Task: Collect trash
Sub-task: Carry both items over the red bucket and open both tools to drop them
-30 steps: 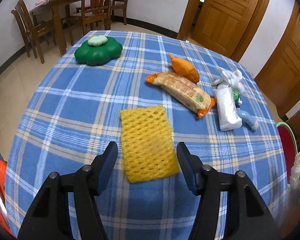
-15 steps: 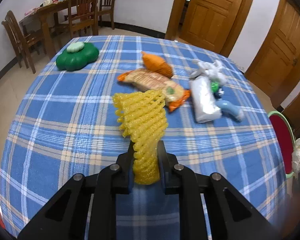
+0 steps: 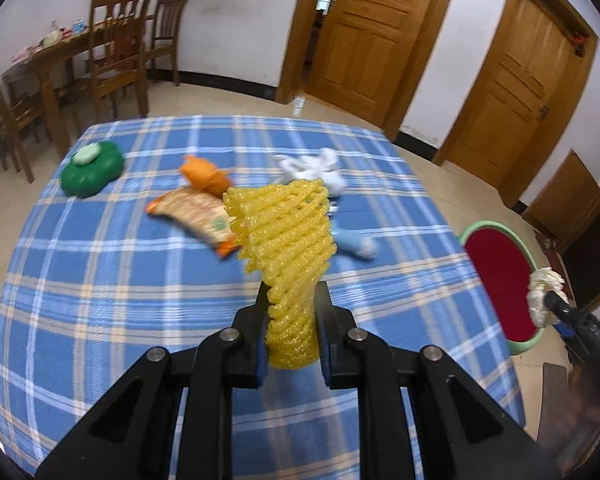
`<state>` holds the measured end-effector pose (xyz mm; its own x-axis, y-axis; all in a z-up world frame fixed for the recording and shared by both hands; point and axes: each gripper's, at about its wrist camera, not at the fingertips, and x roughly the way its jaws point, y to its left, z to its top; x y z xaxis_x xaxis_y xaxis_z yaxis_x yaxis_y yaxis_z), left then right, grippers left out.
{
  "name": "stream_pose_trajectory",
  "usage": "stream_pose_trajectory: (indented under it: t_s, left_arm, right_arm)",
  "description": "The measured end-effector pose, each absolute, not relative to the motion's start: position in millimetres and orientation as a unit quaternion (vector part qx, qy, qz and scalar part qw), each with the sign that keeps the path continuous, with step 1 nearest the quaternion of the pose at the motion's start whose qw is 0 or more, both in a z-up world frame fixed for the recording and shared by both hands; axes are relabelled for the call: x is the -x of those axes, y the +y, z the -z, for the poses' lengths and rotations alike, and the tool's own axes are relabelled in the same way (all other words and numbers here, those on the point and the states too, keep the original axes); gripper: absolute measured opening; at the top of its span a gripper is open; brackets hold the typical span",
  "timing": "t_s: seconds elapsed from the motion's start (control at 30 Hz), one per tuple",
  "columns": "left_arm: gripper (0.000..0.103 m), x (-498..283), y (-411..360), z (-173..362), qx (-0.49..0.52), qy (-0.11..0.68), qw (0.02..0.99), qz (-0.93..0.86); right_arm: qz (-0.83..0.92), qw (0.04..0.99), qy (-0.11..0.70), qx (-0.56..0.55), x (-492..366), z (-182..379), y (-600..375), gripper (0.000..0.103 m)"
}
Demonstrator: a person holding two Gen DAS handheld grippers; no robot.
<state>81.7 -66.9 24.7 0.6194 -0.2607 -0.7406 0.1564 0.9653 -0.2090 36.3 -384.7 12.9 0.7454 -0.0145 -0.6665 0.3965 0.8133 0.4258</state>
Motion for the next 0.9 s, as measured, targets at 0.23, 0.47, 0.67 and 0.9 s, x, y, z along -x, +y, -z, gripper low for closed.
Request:
stream_pose_trajectory:
  t_s: [0.23, 0.47, 0.67, 0.9]
  left_arm:
    - [0.019, -84, -111, -33, 0.041, 0.421, 0.891, 0.166]
    - [0.019, -92, -154, -32, 0.027, 0.434, 0.877, 0.205]
    - [0.019, -97, -193, -31, 0.004, 0.439, 0.867, 0.237]
    - [0.019, -100, -238, -22, -0.022, 0.451, 0.849, 0.276]
  right_arm:
    - [0.135, 0.885, 0.346, -0.28, -44, -3, -407, 0.041]
    - [0.151, 0.881, 0.347, -0.282, -46, 3, -426, 0.044]
    - [0.158, 0.88, 0.344, -0.288, -42, 6, -442, 0.051]
    - [0.174, 0.882, 0.328, -0.29, -33, 0, -460, 0.06]
